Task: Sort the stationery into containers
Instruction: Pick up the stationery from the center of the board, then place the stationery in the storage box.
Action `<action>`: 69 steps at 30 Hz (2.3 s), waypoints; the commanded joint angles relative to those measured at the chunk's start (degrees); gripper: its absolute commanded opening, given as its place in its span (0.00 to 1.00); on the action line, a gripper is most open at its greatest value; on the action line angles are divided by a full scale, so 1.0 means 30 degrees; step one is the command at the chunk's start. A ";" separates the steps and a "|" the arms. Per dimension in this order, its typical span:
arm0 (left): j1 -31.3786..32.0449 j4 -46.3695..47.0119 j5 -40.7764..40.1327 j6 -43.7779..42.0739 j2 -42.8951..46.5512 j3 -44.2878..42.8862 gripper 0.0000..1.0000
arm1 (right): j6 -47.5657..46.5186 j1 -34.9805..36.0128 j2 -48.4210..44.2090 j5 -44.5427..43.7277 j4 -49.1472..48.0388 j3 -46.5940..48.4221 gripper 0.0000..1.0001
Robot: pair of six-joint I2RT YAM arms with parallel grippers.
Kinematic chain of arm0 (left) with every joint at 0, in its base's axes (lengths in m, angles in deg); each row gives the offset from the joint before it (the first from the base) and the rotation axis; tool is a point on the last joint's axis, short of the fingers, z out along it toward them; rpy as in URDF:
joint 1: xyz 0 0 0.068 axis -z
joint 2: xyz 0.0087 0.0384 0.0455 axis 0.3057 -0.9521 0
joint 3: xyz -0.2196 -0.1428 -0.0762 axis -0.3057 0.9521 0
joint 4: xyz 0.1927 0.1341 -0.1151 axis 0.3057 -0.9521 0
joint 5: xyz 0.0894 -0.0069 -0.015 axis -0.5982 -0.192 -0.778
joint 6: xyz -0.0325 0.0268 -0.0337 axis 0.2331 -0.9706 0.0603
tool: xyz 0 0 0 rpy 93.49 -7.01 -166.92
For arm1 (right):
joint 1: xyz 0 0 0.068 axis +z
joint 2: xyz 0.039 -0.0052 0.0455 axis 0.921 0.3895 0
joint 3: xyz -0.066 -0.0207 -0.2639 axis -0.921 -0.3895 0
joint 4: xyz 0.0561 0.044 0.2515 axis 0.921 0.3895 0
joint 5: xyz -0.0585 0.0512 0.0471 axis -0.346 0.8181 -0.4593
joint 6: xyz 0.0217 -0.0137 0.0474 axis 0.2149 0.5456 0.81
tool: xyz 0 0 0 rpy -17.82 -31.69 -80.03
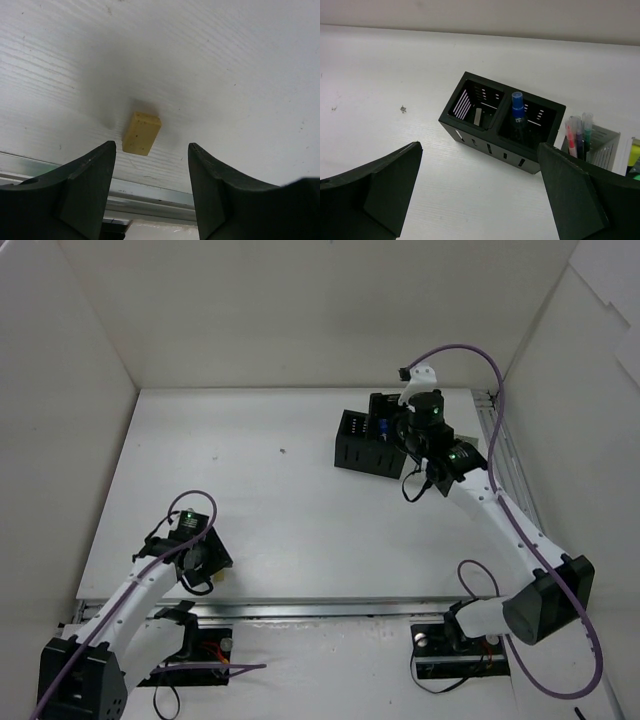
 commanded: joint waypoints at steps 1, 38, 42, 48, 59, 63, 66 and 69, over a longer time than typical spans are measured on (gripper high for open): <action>0.0186 -0.0561 -0.0789 0.0579 0.0473 0.0055 0.55 | 0.0524 -0.0288 -0.1474 -0.1193 -0.1854 -0.0633 0.98; 0.1414 0.5851 0.1787 -0.4222 -0.5050 -0.9691 0.00 | 0.3192 -0.2545 -1.1055 -0.2542 -0.0102 -0.9541 0.98; 0.2203 0.6761 0.2839 -0.5892 -0.9186 -1.5138 0.00 | 0.3394 -0.2692 -1.1611 -0.3066 0.1279 -0.9686 0.98; 0.4079 0.8228 0.6854 -0.8383 -1.6481 -2.4248 0.00 | 0.3426 -0.3101 -1.2579 -0.3069 0.2217 -1.0185 0.98; 0.5370 0.9685 0.9701 -0.8532 -2.5013 -3.4778 0.01 | 0.3250 -0.3746 -1.2609 -0.3391 0.2951 -1.0273 0.98; 0.5723 0.9461 0.8998 -0.8795 -2.6184 -3.5831 0.02 | 0.3250 -0.3863 -1.2579 -0.3362 0.3068 -1.0273 0.98; 0.6075 0.9050 0.8120 -0.9381 -2.6538 -3.5893 0.12 | 0.3278 -0.3980 -1.2609 -0.3362 0.3097 -1.0244 0.98; 0.6075 0.8844 0.7678 -0.9615 -2.6451 -3.5628 0.31 | 0.3337 -0.4039 -1.2638 -0.3303 0.3127 -1.0243 0.98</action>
